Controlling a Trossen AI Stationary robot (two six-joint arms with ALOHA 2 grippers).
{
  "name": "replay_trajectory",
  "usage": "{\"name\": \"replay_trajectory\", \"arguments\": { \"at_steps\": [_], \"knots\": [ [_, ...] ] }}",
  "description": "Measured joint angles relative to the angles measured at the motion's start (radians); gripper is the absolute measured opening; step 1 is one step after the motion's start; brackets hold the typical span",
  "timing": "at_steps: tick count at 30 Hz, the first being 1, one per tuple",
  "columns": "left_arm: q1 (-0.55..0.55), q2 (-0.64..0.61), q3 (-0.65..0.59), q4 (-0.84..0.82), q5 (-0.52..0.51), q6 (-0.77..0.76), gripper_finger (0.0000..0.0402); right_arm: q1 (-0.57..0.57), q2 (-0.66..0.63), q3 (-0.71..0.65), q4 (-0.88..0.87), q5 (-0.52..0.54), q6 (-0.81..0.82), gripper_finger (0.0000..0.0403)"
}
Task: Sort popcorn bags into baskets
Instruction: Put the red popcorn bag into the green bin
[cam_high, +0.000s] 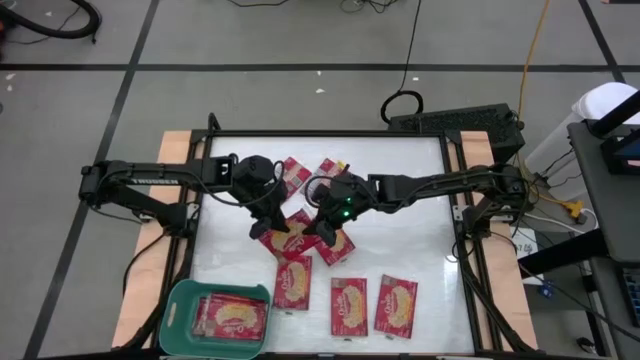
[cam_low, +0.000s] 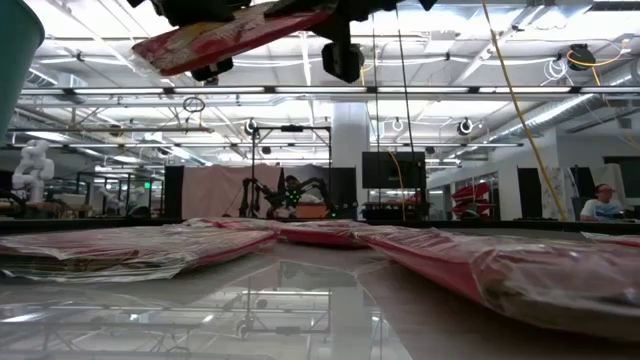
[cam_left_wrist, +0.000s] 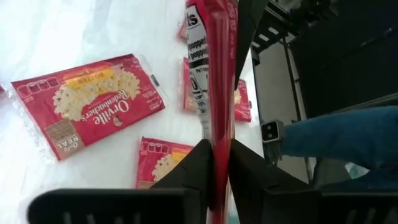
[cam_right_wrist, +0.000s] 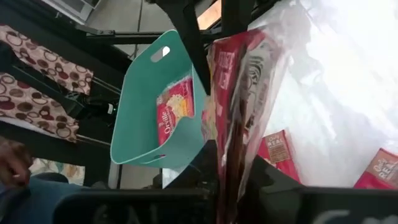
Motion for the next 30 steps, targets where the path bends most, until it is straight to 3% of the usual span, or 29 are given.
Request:
{"name": "replay_trajectory", "arguments": {
  "at_steps": [6, 18, 23, 30],
  "knots": [
    [0.0, -0.041, 0.0, 0.039, -0.053, -0.136, 0.0107, -0.054, -0.015, 0.0, -0.037, -0.104, -0.01, 0.0014],
    [0.003, -0.255, 0.002, 0.062, -0.501, -0.328, 0.0194, -0.227, -0.171, -0.001, -0.291, -0.29, -0.234, 0.0012],
    [0.001, -0.289, 0.002, 0.073, -0.633, -0.421, 0.0201, -0.318, -0.239, -0.001, -0.347, -0.377, -0.317, 0.0012],
    [-0.04, -0.257, 0.002, 0.122, -0.684, -0.552, 0.0178, -0.422, -0.293, 0.0, -0.376, -0.499, -0.389, 0.0012]
  ]
}}
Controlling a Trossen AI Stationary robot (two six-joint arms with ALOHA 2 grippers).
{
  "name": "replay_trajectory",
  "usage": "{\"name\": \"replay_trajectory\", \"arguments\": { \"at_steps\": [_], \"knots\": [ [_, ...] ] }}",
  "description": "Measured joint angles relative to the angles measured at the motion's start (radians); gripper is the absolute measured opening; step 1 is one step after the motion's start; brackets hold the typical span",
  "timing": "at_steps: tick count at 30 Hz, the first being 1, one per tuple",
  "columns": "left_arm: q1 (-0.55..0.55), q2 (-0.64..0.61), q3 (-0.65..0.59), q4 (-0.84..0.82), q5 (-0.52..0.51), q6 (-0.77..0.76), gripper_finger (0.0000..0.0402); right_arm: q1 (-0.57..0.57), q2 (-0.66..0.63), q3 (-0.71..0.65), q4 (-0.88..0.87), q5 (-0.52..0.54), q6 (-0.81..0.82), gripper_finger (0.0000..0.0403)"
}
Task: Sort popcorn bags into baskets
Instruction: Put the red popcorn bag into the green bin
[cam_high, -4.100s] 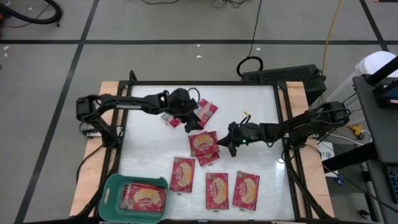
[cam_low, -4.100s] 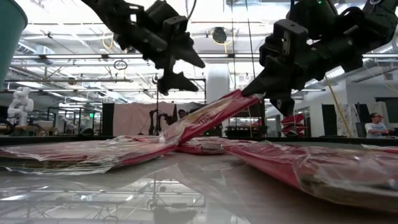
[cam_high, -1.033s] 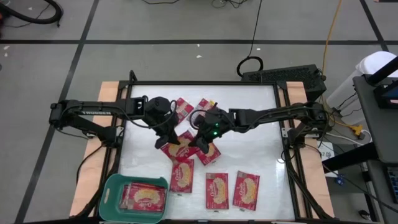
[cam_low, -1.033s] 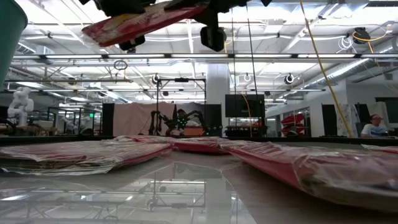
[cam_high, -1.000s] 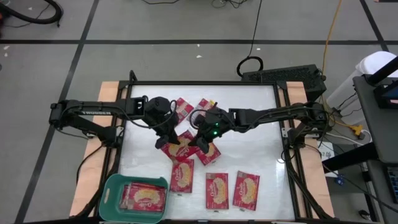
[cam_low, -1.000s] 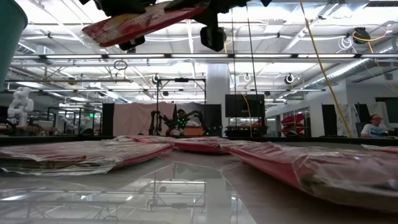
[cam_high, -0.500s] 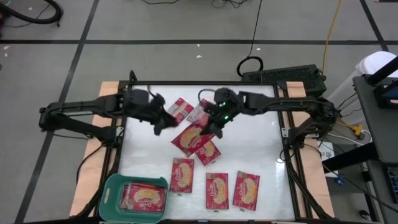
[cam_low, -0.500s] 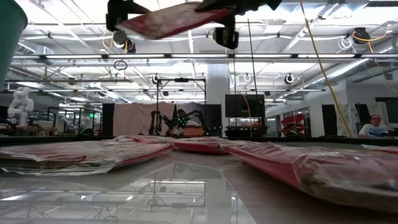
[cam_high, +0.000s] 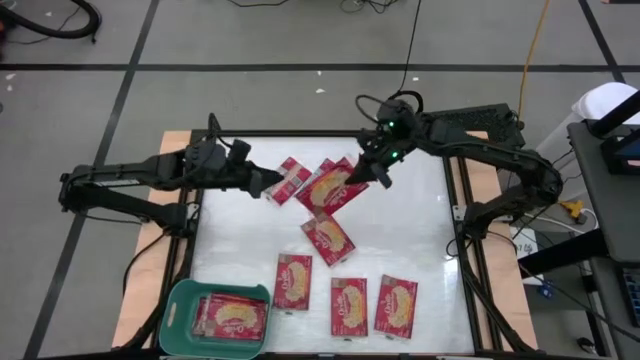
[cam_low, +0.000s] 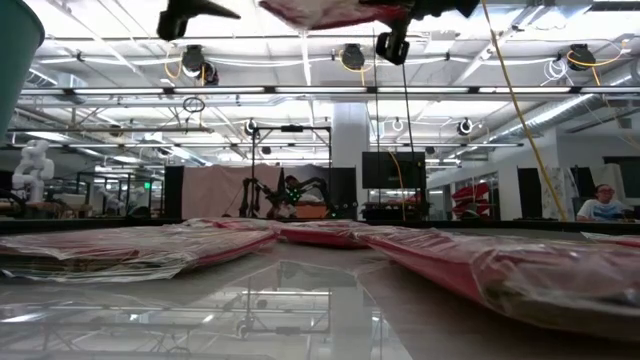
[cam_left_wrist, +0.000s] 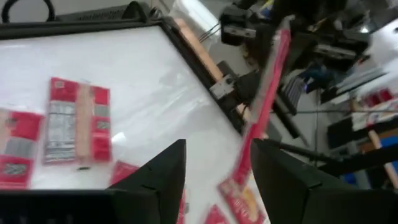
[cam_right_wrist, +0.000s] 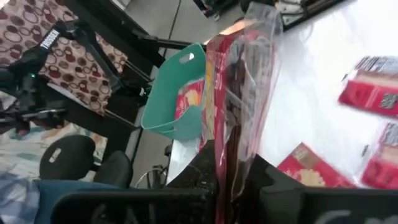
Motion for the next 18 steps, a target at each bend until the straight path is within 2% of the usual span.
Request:
{"name": "replay_trajectory", "arguments": {
  "at_steps": [6, 10, 15, 18],
  "knots": [
    [-0.078, 0.07, 0.0, 0.236, -0.13, 0.021, 0.0159, -0.021, -0.035, -0.001, -0.077, -0.018, -0.059, 0.0013],
    [-0.106, 0.108, -0.001, 0.267, -0.216, 0.014, 0.0157, -0.023, -0.075, -0.007, -0.082, -0.017, -0.078, 0.0013],
    [-0.119, 0.14, -0.002, 0.293, -0.236, -0.032, 0.0157, -0.024, -0.138, -0.082, -0.012, 0.018, -0.013, 0.0013],
    [-0.12, 0.143, -0.002, 0.335, -0.235, -0.013, 0.0157, -0.024, -0.186, -0.159, 0.095, 0.043, 0.073, 0.0013]
  ]
}}
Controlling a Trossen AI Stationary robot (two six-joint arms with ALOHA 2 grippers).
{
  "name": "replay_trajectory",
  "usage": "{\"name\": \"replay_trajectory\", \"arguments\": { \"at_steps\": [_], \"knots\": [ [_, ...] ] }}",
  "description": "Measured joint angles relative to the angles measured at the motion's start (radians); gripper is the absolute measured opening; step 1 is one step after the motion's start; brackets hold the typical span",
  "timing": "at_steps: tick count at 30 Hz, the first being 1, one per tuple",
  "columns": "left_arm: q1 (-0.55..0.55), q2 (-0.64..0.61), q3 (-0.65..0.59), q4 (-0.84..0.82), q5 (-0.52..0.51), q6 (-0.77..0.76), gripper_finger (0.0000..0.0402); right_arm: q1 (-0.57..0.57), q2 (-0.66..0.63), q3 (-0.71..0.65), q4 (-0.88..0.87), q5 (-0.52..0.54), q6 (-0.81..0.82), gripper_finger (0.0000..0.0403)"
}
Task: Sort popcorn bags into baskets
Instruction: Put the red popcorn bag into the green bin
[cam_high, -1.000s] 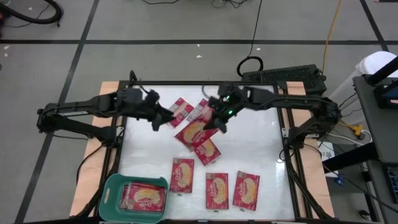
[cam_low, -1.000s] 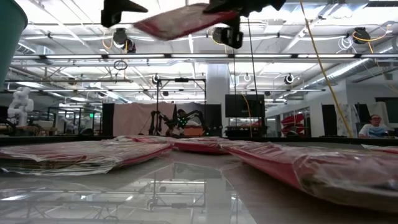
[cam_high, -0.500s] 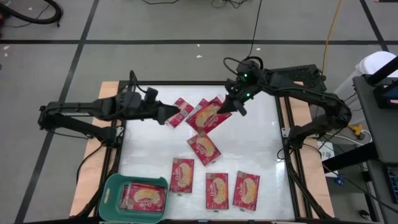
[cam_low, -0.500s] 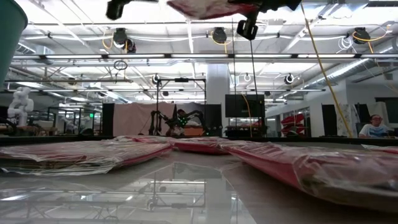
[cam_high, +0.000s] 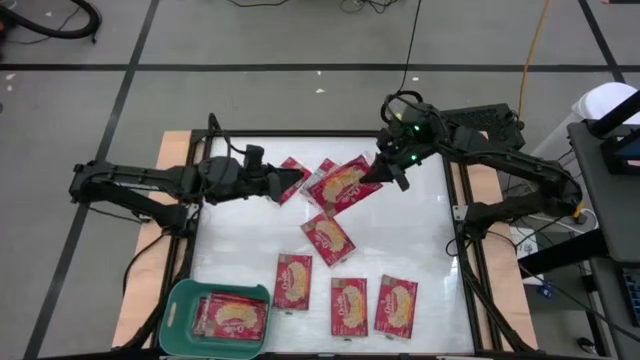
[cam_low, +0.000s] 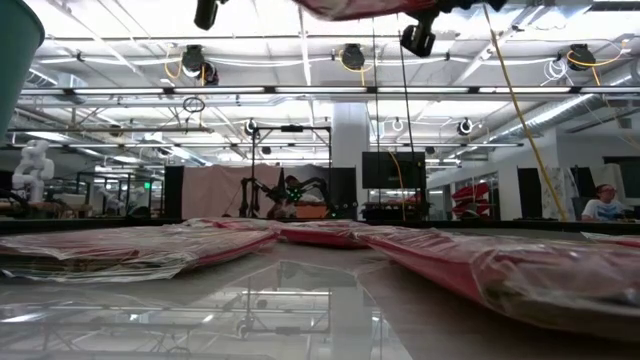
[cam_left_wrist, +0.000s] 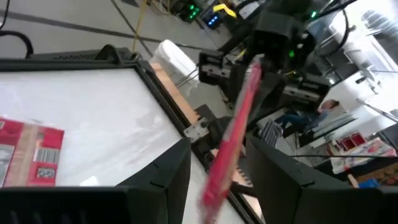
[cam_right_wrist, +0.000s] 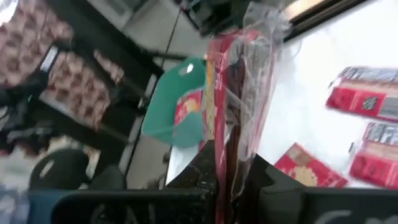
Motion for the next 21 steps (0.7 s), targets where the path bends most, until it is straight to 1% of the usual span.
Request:
{"name": "replay_trajectory", "arguments": {
  "at_steps": [2, 4, 7, 9, 11, 14, 16, 18, 21],
  "knots": [
    [-0.003, 0.0, 0.0, 0.007, 0.006, 0.023, 0.0157, 0.002, -0.034, -0.068, 0.101, 0.026, 0.084, 0.0013],
    [-0.004, -0.004, -0.006, 0.002, 0.022, 0.044, 0.0157, 0.007, -0.067, -0.14, 0.207, 0.086, 0.191, 0.0013],
    [-0.004, -0.03, -0.044, 0.005, 0.027, 0.05, 0.0157, 0.024, -0.112, -0.243, 0.363, 0.17, 0.339, 0.0013],
    [-0.003, -0.051, -0.081, 0.03, 0.027, 0.042, 0.0157, 0.042, -0.142, -0.299, 0.464, 0.218, 0.405, 0.0013],
    [-0.003, -0.069, -0.134, 0.086, 0.027, 0.012, 0.0157, 0.064, -0.163, -0.345, 0.554, 0.272, 0.457, 0.0013],
    [-0.003, -0.078, -0.225, 0.271, 0.067, -0.033, 0.0161, 0.097, -0.169, -0.392, 0.673, 0.341, 0.52, 0.0013],
    [-0.003, -0.078, -0.275, 0.381, 0.088, -0.087, 0.0177, 0.116, -0.169, -0.403, 0.721, 0.374, 0.546, 0.0013],
    [-0.003, -0.073, -0.31, 0.456, 0.089, -0.133, 0.0204, 0.136, -0.168, -0.405, 0.731, 0.407, 0.556, 0.0013],
    [-0.003, -0.065, -0.335, 0.496, 0.077, -0.145, 0.0253, 0.162, -0.159, -0.406, 0.724, 0.439, 0.555, 0.0013]
  ]
}}
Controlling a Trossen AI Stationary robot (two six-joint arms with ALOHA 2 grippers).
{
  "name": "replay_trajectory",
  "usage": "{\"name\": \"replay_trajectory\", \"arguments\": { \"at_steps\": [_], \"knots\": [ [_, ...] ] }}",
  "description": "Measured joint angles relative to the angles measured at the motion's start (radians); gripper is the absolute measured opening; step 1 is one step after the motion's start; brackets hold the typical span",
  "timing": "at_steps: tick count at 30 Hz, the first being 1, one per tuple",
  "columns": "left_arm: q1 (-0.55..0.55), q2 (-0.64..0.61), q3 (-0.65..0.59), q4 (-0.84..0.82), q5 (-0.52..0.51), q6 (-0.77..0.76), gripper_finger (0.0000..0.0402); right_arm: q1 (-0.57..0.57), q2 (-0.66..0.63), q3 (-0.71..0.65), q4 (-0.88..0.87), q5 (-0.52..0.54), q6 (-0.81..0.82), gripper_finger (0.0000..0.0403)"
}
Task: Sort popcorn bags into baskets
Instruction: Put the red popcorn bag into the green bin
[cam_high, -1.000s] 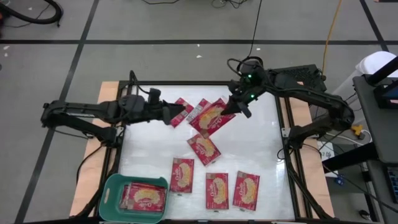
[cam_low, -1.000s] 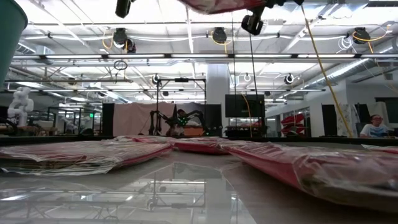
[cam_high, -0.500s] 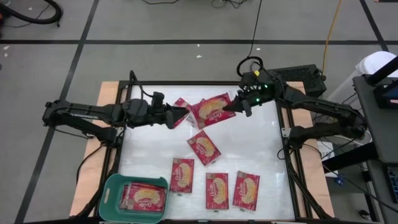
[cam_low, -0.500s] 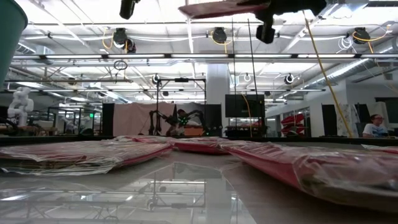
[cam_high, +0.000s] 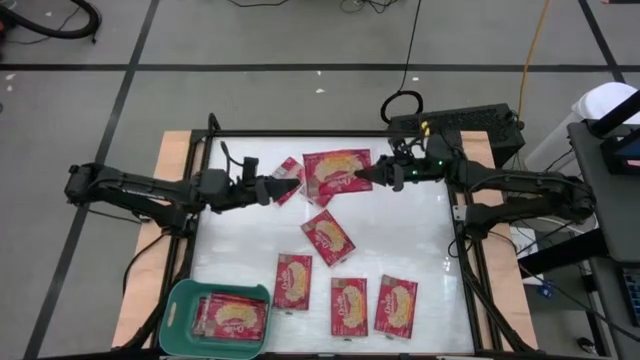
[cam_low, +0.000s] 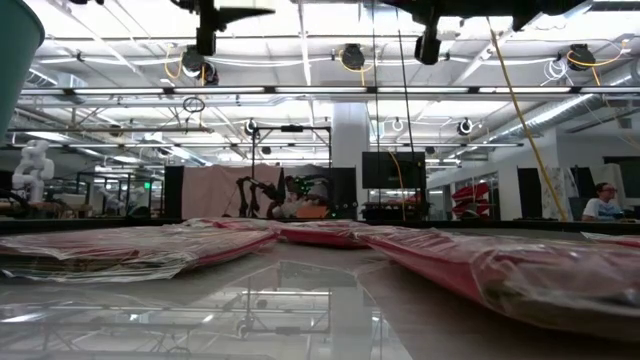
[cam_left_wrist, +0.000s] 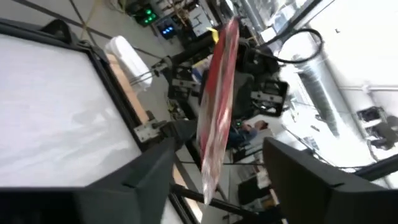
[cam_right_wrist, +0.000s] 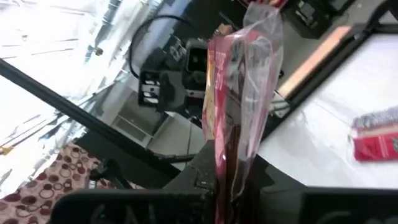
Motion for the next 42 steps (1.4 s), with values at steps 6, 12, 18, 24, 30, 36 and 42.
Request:
{"name": "replay_trajectory", "arguments": {
  "at_steps": [6, 12, 18, 24, 30, 36, 42],
  "knots": [
    [0.027, 0.0, -0.001, -0.001, -0.007, 0.054, 0.0316, 0.027, 0.024, 0.0, 0.004, 0.005, 0.026, 0.0013],
    [0.073, 0.0, -0.001, 0.002, 0.026, 0.084, 0.0285, 0.068, 0.054, 0.0, 0.018, 0.083, 0.031, 0.0013],
    [0.106, 0.0, -0.001, 0.002, 0.12, 0.082, 0.0238, 0.101, 0.116, 0.001, 0.143, 0.106, 0.075, 0.0013],
    [0.113, 0.0, -0.001, -0.001, 0.217, 0.058, 0.0211, 0.136, 0.178, 0.001, 0.22, 0.112, 0.109, 0.0013],
    [0.13, -0.048, -0.001, -0.067, 0.296, 0.041, 0.0215, 0.188, 0.185, 0.001, 0.227, 0.134, 0.129, 0.0013],
    [0.201, -0.14, 0.012, -0.211, 0.428, 0.005, 0.0214, 0.246, 0.186, 0.001, 0.204, 0.193, 0.129, 0.0013],
    [0.28, -0.151, 0.139, -0.479, 0.606, 0.083, 0.0191, 0.275, 0.196, 0.001, 0.169, 0.237, 0.125, 0.0013]
  ]
}}
